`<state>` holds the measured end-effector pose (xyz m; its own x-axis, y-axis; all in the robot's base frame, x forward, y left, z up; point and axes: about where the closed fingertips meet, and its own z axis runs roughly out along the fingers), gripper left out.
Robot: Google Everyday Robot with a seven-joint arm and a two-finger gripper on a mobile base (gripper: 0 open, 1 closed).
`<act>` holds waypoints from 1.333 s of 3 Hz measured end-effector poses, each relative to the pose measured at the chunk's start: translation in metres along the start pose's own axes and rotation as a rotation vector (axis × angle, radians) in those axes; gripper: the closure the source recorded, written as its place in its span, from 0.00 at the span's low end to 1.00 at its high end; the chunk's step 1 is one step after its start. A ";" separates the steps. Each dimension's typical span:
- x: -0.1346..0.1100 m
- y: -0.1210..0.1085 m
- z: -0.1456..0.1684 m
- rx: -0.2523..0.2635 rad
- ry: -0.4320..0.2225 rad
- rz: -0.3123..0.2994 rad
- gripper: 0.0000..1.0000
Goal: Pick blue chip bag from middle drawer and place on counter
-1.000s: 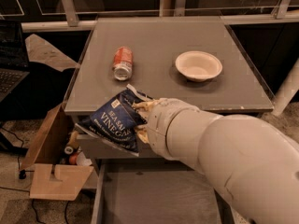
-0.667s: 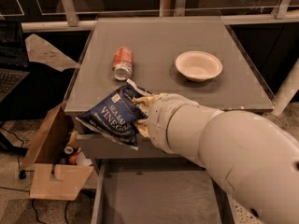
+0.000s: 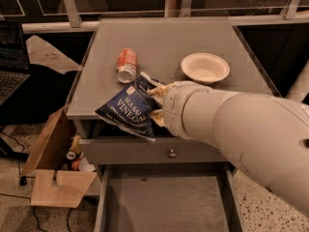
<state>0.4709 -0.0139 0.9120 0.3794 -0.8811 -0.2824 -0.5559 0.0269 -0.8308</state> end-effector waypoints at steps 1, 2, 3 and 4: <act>0.025 -0.021 -0.001 0.024 0.051 -0.014 1.00; 0.047 -0.046 0.002 0.049 0.095 -0.030 1.00; 0.065 -0.065 0.015 0.059 0.122 -0.030 1.00; 0.075 -0.075 0.039 0.046 0.135 -0.030 1.00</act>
Offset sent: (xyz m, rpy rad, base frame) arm 0.1054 -0.0535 0.0372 -0.0904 -0.0792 -0.1337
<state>0.5702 -0.0632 0.9343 0.2908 -0.9372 -0.1925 -0.5100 0.0184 -0.8600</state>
